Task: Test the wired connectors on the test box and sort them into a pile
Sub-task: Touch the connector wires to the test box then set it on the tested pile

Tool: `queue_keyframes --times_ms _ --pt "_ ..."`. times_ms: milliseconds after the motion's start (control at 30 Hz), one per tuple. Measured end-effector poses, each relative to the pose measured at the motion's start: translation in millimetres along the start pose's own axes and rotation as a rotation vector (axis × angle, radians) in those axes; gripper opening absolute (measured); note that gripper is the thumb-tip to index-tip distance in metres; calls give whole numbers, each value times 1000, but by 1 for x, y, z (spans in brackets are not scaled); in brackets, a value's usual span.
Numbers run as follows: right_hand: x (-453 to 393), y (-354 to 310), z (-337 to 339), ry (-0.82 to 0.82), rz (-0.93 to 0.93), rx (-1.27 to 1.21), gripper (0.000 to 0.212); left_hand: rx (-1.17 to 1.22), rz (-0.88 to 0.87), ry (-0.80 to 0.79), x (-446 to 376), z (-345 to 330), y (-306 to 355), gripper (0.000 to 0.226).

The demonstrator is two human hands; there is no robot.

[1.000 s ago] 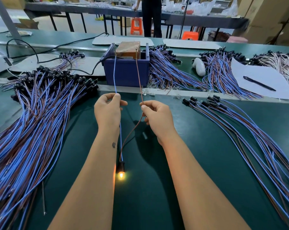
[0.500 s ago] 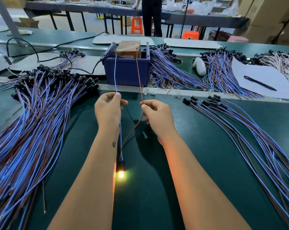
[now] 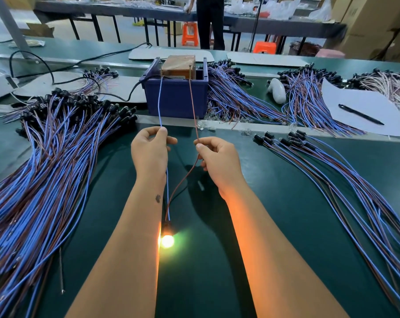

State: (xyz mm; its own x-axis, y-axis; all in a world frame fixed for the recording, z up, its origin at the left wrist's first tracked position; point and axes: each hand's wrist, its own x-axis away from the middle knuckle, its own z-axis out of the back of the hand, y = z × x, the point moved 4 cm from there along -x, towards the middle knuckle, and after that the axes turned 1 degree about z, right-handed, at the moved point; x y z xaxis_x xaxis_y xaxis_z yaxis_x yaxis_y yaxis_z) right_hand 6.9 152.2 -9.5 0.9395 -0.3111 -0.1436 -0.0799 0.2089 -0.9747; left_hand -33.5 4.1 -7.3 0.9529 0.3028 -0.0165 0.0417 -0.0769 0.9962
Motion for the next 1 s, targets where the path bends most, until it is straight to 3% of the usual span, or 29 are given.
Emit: queue_keyframes --times_ms 300,533,667,800,933,1000 --pt "1 -2 0 -9 5 11 14 2 -6 -9 0 0 -1 7" --pt "4 -10 -7 -79 84 -30 18 -4 53 -339 11 -23 -1 7" --pt "7 -12 -8 -94 94 -72 17 100 115 -430 18 -27 1 12" --pt "6 -10 -4 -116 42 -117 23 277 155 -395 14 -23 3 16" --pt "11 -16 -13 -288 132 -58 53 414 145 -304 8 -17 3 25" --pt "13 -18 -12 -343 145 -187 47 447 115 -258 7 -13 3 24"
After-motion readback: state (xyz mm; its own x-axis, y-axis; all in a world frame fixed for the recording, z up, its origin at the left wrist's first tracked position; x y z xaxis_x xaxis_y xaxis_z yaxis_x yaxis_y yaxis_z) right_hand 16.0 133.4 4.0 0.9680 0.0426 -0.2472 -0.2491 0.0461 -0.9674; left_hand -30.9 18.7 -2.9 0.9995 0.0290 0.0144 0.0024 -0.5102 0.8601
